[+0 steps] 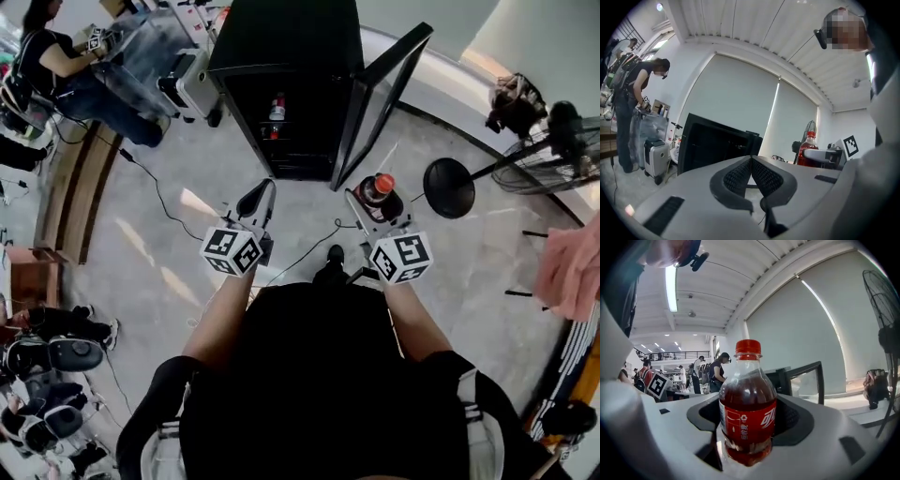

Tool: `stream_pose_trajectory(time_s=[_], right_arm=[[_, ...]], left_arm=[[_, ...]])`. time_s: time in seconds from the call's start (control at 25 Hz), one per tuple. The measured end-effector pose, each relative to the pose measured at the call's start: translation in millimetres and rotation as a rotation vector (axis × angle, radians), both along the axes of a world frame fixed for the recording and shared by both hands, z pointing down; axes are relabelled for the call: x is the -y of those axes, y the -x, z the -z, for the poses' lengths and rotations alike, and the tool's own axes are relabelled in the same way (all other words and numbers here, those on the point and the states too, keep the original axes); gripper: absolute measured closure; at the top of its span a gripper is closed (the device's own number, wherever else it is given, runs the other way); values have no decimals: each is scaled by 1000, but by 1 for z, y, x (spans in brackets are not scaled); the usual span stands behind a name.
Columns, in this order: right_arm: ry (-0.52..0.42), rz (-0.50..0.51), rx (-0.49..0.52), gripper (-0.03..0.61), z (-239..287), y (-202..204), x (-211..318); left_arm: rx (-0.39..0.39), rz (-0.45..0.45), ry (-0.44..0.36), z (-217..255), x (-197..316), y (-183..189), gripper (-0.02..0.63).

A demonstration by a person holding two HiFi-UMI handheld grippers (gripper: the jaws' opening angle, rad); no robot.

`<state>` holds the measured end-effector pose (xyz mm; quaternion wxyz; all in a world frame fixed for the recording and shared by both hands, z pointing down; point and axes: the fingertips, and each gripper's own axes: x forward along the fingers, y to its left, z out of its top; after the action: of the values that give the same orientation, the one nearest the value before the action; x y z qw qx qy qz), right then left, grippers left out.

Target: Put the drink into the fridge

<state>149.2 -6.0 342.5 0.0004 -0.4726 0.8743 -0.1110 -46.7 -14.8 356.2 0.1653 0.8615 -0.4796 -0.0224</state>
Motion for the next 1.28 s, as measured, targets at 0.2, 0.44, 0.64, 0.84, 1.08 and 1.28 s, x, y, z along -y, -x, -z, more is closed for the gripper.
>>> stream_pose_trajectory(time_s=[0.2,0.44,0.64,0.84,1.08,1.28], right_arm=[[1,107,8,270,-6,7,40],[-73,168,-64,270,-18,16,86],[-78,167,-58,270,-29,34,126],[-59,117,-71,270,-55,59,168],[-9,20,-73,270,-100,88,218],[1,2,-88,270,-136,107,245]], left_arm=[[-9,53,25,-4,31,-9,591],[60,112,-7,-10,71,-14,591],[122,188,-38,-16,102,-2,591],[150,254,-38,-41,141,19,591],[129,279,-26,-80,191,44,591],[132,239,-22,-116,221,49,591]])
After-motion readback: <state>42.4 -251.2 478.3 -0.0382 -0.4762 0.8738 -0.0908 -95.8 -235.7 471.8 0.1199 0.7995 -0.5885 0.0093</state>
